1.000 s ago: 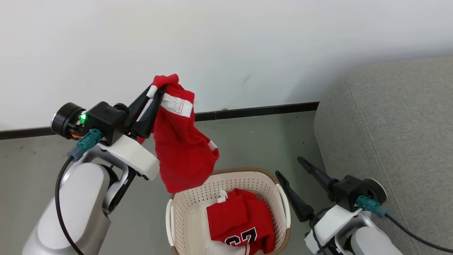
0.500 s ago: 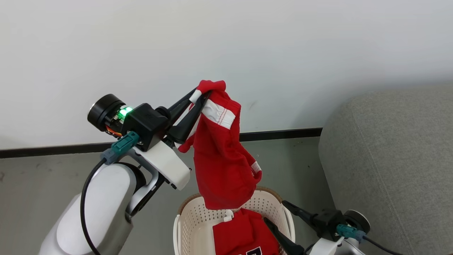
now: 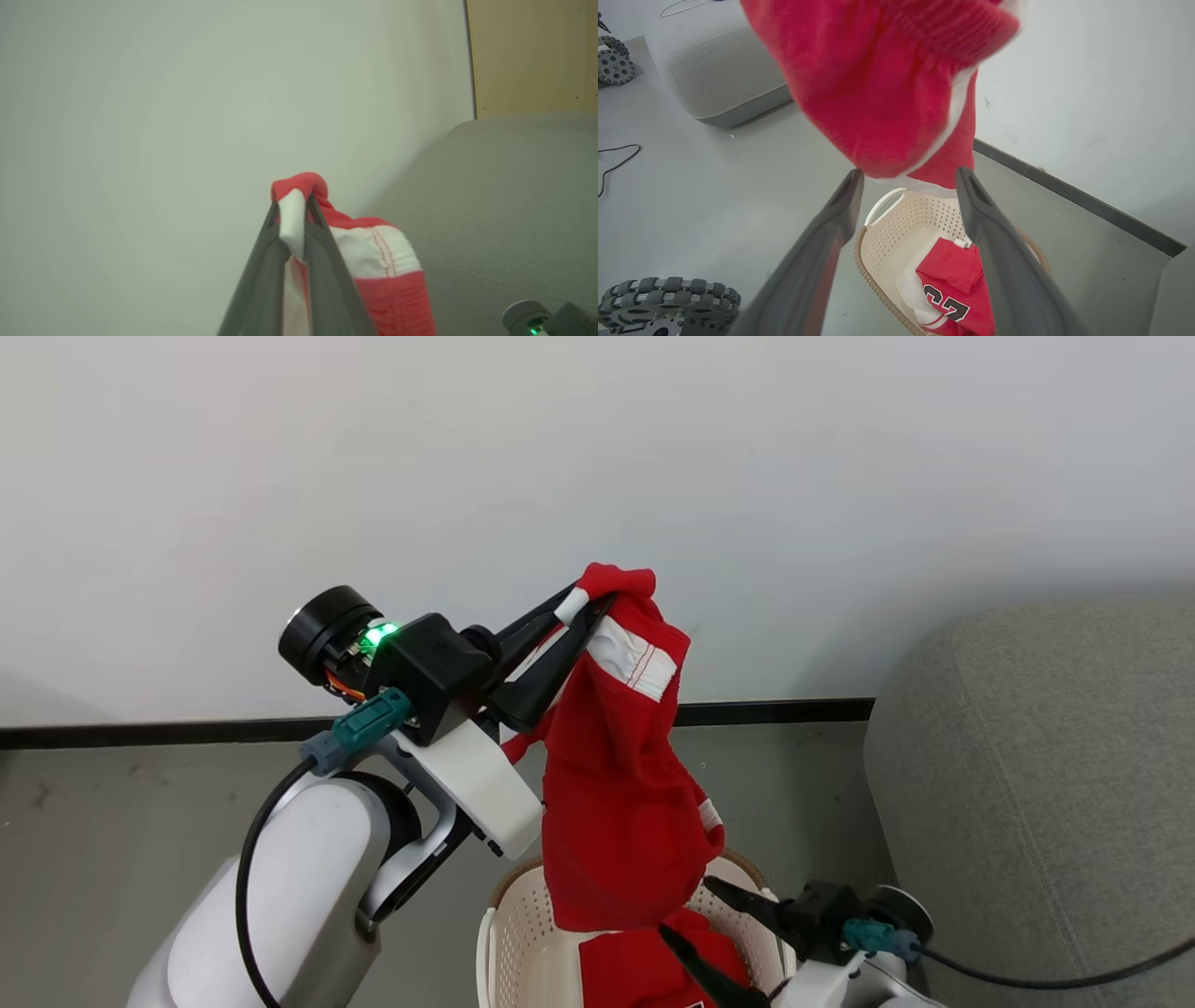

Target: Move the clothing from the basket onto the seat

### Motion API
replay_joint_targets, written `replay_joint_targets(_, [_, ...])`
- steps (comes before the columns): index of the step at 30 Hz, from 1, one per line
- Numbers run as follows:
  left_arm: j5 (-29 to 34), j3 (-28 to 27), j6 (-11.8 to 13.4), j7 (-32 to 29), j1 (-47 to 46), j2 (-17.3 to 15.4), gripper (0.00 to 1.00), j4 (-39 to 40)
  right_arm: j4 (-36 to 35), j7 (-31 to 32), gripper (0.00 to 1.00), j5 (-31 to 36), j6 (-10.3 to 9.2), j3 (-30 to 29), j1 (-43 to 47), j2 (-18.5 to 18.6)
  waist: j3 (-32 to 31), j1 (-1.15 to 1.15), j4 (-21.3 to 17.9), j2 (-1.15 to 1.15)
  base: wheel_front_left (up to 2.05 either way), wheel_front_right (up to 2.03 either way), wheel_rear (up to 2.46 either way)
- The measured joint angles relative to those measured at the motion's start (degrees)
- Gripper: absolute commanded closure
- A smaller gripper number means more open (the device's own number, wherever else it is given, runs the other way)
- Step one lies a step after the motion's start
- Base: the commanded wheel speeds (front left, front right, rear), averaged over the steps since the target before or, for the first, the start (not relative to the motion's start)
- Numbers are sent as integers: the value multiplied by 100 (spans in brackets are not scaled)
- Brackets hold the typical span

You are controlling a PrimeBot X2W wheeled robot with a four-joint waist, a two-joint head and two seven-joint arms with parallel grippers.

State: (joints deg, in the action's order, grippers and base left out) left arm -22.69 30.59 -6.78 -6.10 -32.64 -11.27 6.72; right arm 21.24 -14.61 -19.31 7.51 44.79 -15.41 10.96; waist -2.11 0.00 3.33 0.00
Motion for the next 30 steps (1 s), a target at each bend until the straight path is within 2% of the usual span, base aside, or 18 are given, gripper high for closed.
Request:
replay_joint_targets(7, [-49,80,-1,-149,1,15,100,198,172,-1,0,-125,1,635,-631,-80,23,0,116,0,0,0,0])
replay_joint_targets(11, [-58,91,-1,-219,1,16,100,296,140,-1,0,-127,2,789,-896,-180,46,0,181,0,0,0,0])
replay_joint_targets(12, [-59,90,0,-243,1,15,100,323,120,-1,9,-127,2,791,-966,-193,52,0,196,0,0,0,0])
replay_joint_targets(13, [-62,91,0,-244,1,16,100,342,91,-1,55,-126,2,789,-1027,-192,59,0,209,0,0,0,0])
replay_joint_targets(14, [-85,89,0,-248,1,16,100,356,71,-1,74,-119,2,800,-1090,-188,66,0,222,0,0,0,0])
replay_joint_targets(15, [-124,88,0,-252,4,19,100,368,24,-1,100,-101,2,799,-1126,-177,73,0,234,0,0,0,0])
replay_joint_targets(20, [-212,8,22,-345,31,13,100,379,-53,-1,100,-69,2,777,-1207,-175,107,0,261,0,0,0,0])
replay_joint_targets(24, [-258,-174,145,-348,81,-21,100,365,-122,-1,100,-76,2,754,-1202,-130,141,0,239,0,0,0,0])
replay_joint_targets(30, [-358,-387,270,-348,367,-124,100,237,-277,-1,100,-97,2,344,-1109,107,175,0,149,0,0,0,0])
